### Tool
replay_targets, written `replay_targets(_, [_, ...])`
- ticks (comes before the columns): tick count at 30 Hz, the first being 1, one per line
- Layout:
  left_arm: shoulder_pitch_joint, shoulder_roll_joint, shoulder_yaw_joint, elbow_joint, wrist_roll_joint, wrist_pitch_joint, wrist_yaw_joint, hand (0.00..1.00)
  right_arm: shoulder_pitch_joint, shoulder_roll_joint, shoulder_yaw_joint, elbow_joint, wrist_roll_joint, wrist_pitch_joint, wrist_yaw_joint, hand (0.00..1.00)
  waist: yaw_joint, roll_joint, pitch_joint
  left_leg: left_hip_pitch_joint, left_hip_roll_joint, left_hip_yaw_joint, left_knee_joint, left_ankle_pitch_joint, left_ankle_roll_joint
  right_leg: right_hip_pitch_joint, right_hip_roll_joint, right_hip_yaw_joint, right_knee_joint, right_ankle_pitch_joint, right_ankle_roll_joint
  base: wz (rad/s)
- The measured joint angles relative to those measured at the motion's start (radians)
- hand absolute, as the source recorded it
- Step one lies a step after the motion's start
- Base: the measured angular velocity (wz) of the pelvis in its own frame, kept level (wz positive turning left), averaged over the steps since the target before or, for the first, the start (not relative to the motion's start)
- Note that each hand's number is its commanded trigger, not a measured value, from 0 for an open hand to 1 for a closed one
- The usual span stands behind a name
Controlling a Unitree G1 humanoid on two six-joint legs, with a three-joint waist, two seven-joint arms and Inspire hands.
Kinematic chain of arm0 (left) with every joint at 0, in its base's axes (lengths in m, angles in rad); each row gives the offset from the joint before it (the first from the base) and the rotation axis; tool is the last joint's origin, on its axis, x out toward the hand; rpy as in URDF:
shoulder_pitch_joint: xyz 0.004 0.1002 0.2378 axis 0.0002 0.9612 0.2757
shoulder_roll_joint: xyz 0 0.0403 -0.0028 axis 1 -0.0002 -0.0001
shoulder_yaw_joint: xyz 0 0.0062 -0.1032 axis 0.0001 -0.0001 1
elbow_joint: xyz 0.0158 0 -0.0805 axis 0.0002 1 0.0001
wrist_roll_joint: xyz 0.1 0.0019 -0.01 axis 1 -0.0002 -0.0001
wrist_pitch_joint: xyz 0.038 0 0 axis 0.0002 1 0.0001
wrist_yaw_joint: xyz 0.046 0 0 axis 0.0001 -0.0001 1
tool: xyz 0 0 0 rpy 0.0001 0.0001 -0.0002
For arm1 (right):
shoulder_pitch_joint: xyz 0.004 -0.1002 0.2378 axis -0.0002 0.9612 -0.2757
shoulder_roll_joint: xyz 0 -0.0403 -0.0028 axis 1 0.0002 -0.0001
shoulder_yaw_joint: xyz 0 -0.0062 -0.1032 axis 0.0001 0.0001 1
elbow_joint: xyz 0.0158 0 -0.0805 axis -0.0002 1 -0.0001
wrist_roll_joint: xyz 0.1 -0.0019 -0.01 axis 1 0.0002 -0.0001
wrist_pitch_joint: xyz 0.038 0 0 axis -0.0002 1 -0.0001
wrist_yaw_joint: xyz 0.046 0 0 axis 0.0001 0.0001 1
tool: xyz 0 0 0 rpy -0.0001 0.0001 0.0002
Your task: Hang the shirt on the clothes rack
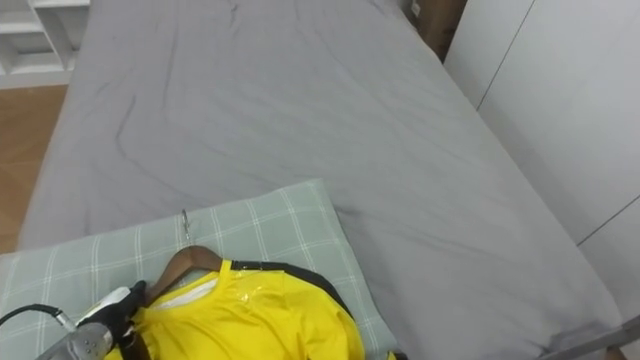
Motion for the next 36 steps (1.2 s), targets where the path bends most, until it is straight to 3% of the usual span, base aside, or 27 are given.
replay_targets(2, [-0.001,0.000,0.001,0.000,-0.001,0.001,0.000,0.52,0.001,0.000,0.002,0.000,0.000,0.000,0.001,0.00,0.000,0.000,0.0000,0.002,-0.001,0.000,-0.004,0.000,0.000,0.000,0.000,0.000,0.000,0.000,0.000,0.00])
replay_targets(3, [-0.001,-0.001,0.002,0.000,-0.001,0.001,0.000,1.00,0.001,0.000,0.002,0.000,0.000,0.000,0.001,0.00,0.000,0.000,0.0000,0.003,-0.001,0.000,-0.007,0.000,0.000,0.001,0.000,-0.001,0.000,0.000,0.000,0.00])
replay_targets(10, [-0.006,0.005,0.009,-0.002,0.011,0.007,0.052,1.00,0.002,0.000,0.001,-0.007,0.001,0.000,-0.003,0.00,0.008,-0.001,-0.0012,0.008,-0.002,0.001,-0.013,0.000,0.000,0.003,0.000,0.006,0.000,0.000,0.000,0.00])
replay_targets(23, [-0.012,0.000,0.026,0.002,-0.002,0.056,0.062,1.00,0.015,0.002,0.003,0.002,0.001,0.001,-0.021,0.00,0.019,0.005,-0.0001,0.023,-0.004,-0.006,-0.013,0.000,0.000,0.030,-0.002,-0.010,-0.016,0.000,0.000,0.02])
replay_targets(32, [0.030,-0.014,0.066,0.003,-0.040,0.056,0.078,1.00,0.028,0.001,0.002,-0.001,0.000,-0.001,-0.046,0.00,0.031,0.017,-0.0002,0.079,-0.007,0.007,-0.060,-0.004,-0.011,0.060,0.003,-0.012,-0.017,0.000,0.000,-0.04])
replay_targets(36, [0.046,-0.014,0.081,0.002,-0.040,0.060,0.081,1.00,0.056,0.001,0.000,-0.011,-0.001,0.001,-0.064,0.00,0.034,0.018,-0.0042,0.094,-0.007,0.025,-0.066,-0.004,-0.012,0.067,0.002,-0.012,-0.018,0.000,0.000,-0.13])
